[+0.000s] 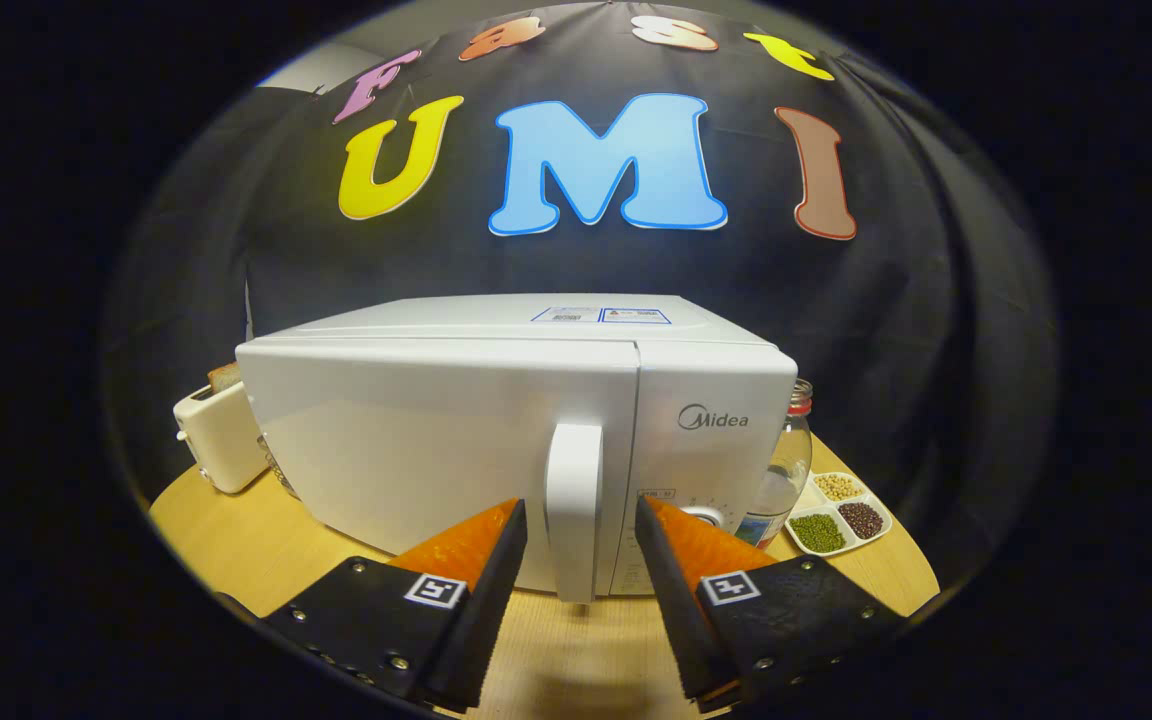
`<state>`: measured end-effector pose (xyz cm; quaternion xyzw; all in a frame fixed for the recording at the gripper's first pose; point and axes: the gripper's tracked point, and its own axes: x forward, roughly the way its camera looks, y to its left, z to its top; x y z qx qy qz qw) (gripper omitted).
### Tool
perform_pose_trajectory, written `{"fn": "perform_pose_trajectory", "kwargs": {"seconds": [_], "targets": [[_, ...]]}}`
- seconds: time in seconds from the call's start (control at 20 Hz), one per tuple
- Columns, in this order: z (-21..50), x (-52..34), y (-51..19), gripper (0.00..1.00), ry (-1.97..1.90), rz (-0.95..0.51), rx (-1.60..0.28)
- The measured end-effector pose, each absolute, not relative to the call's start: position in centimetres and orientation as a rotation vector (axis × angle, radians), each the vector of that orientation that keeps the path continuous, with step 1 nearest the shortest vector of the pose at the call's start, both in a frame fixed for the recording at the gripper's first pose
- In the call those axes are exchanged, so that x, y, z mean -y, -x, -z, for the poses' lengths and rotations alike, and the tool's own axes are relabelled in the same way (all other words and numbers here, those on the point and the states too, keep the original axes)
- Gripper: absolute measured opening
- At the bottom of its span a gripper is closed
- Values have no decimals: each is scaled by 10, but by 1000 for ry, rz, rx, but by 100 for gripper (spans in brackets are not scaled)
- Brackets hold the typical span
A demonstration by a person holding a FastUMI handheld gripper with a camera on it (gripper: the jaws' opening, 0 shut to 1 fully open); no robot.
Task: Open the microwave, put the food inside, and close the microwave door.
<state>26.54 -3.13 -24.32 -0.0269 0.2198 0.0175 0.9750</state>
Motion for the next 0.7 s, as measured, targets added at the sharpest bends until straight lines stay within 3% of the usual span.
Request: {"fn": "perform_pose_trajectory", "kwargs": {"seconds": [0.15, 0.25, 0.35, 0.6, 0.7], "targets": [[244, 32, -271, 55, 60, -26, -443], [244, 28, -272, 32, 79, -19, -443], [245, 27, -271, 30, 93, -24, -447], [242, 26, -265, 5, 99, -54, -462], [244, 25, -262, 4, 113, -63, -484]]}}
